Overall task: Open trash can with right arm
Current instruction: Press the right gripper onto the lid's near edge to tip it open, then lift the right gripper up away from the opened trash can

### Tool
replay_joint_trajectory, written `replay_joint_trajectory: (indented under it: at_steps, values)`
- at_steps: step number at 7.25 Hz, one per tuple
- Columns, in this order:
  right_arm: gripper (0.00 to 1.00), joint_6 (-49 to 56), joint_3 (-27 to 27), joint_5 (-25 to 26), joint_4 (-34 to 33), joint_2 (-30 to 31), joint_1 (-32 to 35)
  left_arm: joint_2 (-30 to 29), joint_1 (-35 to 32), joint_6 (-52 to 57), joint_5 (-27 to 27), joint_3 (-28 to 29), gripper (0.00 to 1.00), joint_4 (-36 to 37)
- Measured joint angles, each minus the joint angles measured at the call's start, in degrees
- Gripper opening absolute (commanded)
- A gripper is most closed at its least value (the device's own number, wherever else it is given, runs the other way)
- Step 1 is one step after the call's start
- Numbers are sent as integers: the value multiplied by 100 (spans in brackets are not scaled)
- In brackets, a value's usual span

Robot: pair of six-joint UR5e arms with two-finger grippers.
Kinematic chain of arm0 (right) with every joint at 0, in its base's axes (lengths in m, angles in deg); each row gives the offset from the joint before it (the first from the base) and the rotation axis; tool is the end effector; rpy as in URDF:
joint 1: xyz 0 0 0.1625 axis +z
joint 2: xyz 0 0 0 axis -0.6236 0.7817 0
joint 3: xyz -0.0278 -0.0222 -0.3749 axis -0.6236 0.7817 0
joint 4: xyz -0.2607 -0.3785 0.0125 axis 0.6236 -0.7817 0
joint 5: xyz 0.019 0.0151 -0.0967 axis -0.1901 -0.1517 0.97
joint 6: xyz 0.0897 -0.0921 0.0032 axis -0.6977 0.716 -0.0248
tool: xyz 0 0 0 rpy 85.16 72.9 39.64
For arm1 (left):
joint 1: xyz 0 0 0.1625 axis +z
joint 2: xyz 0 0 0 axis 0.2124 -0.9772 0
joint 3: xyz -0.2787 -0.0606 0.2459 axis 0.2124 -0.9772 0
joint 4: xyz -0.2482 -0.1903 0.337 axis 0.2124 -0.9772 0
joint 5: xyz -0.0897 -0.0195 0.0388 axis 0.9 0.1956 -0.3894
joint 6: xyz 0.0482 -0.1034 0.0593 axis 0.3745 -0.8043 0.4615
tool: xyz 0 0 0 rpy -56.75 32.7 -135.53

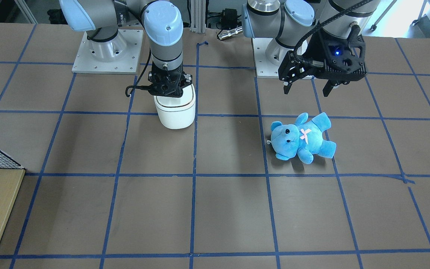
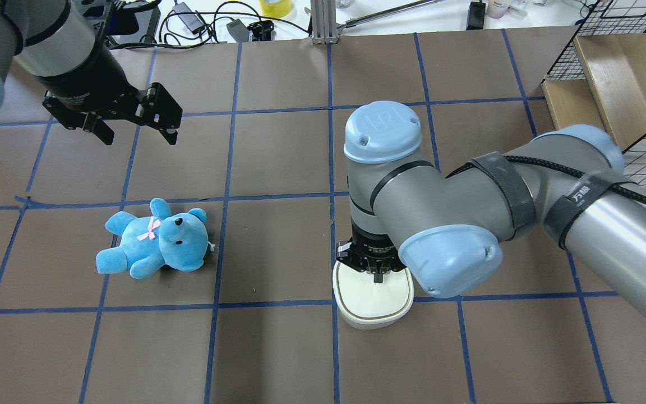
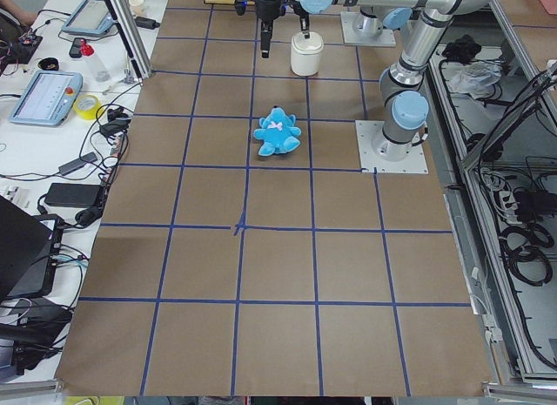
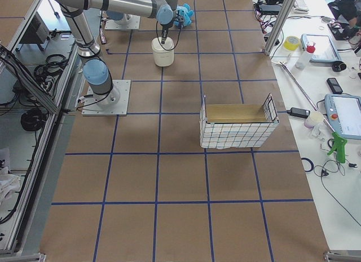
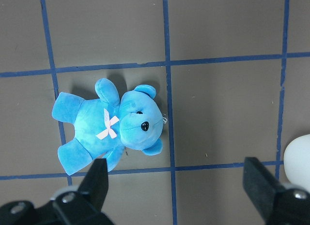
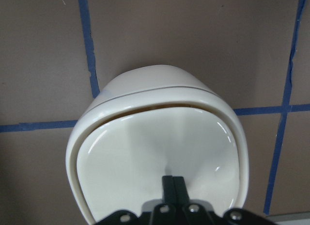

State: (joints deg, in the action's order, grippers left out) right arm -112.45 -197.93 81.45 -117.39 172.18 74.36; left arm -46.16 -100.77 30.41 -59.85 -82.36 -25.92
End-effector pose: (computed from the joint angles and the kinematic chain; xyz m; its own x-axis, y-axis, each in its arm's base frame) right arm 0.3183 -0.3941 0.2120 -0.9977 0.0440 0.0512 0.0540 0.9753 0.2143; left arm -0.1197 -0.5284 0.4262 -0.9991 0.0430 -0.0017 0.0430 0.9980 -0.0460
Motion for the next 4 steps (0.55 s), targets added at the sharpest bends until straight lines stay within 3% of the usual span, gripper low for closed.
replay_joint_trajectory:
  at_steps: [2, 3, 4]
  values:
    - [10, 16, -58, -13, -87, -93, 8, 0, 0, 0, 0, 0, 100, 0]
    - [86, 31, -60, -6, -108, -129, 13, 0, 0, 0, -1, 0, 100, 0]
    - [100, 28, -7, 6, -123, -95, 16, 0, 0, 0, -3, 0, 100, 0]
